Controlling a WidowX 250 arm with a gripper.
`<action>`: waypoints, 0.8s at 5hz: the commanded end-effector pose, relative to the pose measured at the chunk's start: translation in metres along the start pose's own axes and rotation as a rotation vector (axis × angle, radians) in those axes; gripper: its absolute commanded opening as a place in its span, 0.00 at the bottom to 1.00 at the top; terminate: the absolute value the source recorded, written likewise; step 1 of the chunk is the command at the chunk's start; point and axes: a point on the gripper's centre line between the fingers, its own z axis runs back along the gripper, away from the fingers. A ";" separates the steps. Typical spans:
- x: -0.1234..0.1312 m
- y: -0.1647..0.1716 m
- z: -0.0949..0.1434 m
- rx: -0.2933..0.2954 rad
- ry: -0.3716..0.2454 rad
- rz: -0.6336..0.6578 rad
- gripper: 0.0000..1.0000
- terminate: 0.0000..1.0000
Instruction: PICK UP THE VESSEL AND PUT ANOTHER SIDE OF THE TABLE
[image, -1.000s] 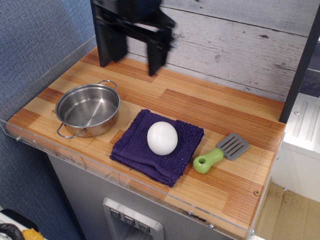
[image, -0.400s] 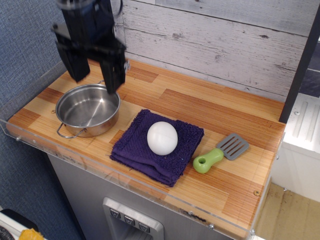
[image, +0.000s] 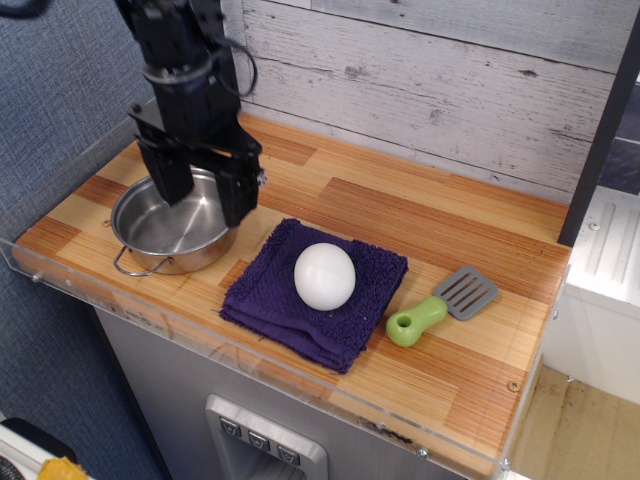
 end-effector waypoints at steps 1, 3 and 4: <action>0.017 0.004 -0.016 0.032 0.002 -0.017 1.00 0.00; 0.011 0.013 -0.020 0.025 0.013 -0.020 0.00 0.00; 0.008 0.013 -0.017 0.034 0.011 -0.014 0.00 0.00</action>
